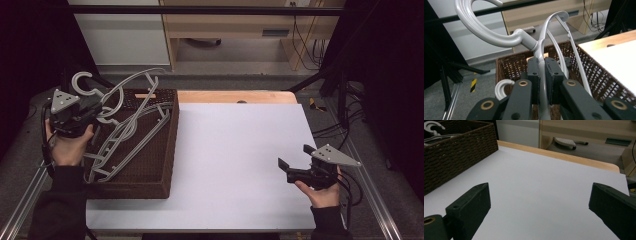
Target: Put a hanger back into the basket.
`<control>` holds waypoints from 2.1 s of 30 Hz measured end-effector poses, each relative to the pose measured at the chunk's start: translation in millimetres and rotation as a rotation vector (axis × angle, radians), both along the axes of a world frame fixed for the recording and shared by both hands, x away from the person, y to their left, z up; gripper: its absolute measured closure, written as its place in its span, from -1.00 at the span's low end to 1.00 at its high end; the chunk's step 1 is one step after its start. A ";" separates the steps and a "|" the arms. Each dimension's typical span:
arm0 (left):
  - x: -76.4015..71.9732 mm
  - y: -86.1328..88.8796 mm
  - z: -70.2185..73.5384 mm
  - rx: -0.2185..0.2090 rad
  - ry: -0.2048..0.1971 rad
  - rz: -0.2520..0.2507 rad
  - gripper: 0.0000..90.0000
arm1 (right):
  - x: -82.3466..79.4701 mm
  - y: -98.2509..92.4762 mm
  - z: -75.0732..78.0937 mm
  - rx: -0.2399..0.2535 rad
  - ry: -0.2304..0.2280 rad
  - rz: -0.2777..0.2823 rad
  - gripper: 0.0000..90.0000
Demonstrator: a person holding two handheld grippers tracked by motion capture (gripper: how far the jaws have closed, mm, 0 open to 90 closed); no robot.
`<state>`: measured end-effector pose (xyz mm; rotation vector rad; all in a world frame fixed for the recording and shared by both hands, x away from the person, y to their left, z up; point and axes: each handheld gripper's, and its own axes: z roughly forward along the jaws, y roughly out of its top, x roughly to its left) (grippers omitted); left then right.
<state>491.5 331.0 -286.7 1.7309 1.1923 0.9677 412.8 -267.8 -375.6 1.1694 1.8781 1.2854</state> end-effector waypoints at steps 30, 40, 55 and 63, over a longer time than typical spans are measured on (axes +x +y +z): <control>26.4 14.5 -28.1 0.091 0.050 -0.132 0.84 | 2.6 3.1 -3.4 -0.023 0.013 -0.005 -0.91; 23.4 14.7 -27.9 0.090 0.036 -0.190 0.84 | 4.1 4.5 -5.0 -0.033 0.021 -0.003 -0.91; 33.9 20.5 -35.3 0.095 0.080 -0.198 0.84 | 3.2 2.8 -4.0 -0.028 0.017 -0.004 -0.91; 41.6 18.3 -48.9 0.084 0.110 -0.193 0.84 | 3.6 4.1 -4.4 -0.023 0.019 -0.002 -0.90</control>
